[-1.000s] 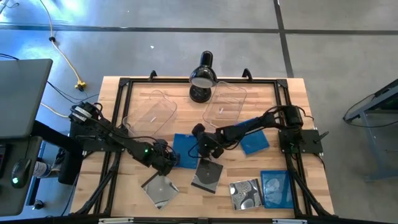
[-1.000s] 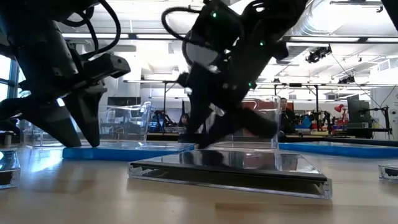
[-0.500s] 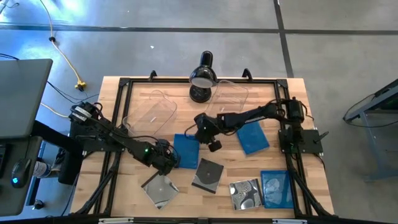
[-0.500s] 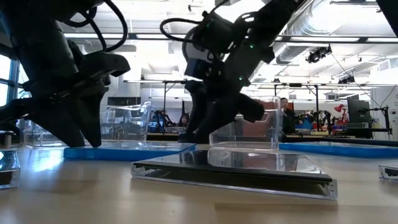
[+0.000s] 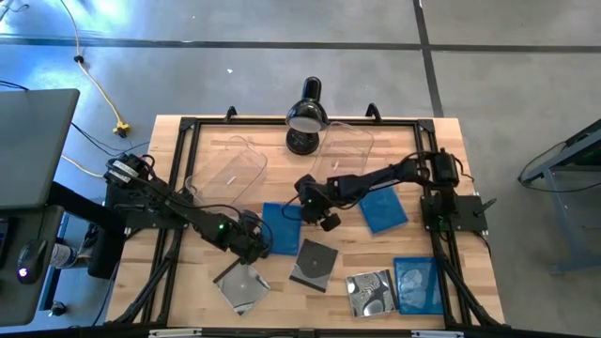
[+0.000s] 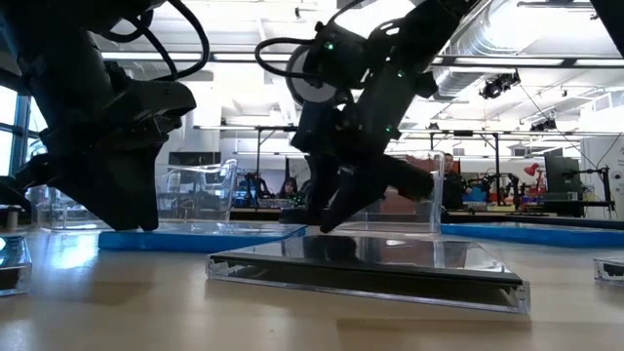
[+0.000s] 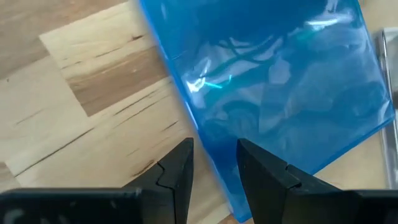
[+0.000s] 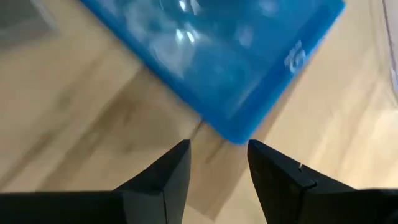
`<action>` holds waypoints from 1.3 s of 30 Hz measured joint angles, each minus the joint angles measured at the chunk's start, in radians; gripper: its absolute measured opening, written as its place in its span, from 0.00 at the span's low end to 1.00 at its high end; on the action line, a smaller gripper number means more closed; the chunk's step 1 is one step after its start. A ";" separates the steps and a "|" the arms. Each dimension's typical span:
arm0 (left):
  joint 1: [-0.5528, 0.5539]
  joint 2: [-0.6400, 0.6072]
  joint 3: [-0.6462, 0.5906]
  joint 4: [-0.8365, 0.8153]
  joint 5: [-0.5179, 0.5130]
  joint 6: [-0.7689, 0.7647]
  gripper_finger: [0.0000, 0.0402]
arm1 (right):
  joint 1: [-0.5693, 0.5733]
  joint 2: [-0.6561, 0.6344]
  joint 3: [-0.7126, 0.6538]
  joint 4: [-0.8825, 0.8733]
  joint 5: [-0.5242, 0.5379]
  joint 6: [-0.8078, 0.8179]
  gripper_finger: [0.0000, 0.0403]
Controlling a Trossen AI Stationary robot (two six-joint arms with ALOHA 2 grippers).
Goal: Pick & place jewel cases by type
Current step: Put the left blue CD case into the left transparent bin
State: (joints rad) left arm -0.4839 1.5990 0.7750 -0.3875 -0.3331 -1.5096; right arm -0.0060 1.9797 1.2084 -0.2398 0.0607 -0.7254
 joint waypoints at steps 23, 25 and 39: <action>-0.001 0.003 0.059 -0.014 0.117 0.519 0.30 | 0.061 -0.004 0.001 0.046 0.018 0.127 0.39; -0.001 0.003 0.059 -0.021 0.114 0.519 0.30 | 0.065 -0.004 0.001 0.012 0.015 0.153 0.39; -0.001 0.002 0.061 -0.008 0.102 0.491 0.30 | 0.089 0.005 0.000 -0.036 -0.132 0.308 0.39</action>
State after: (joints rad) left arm -0.4847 1.6012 0.8360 -0.3957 -0.2306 -1.0184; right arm 0.0830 1.9848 1.2087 -0.2756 -0.0716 -0.4179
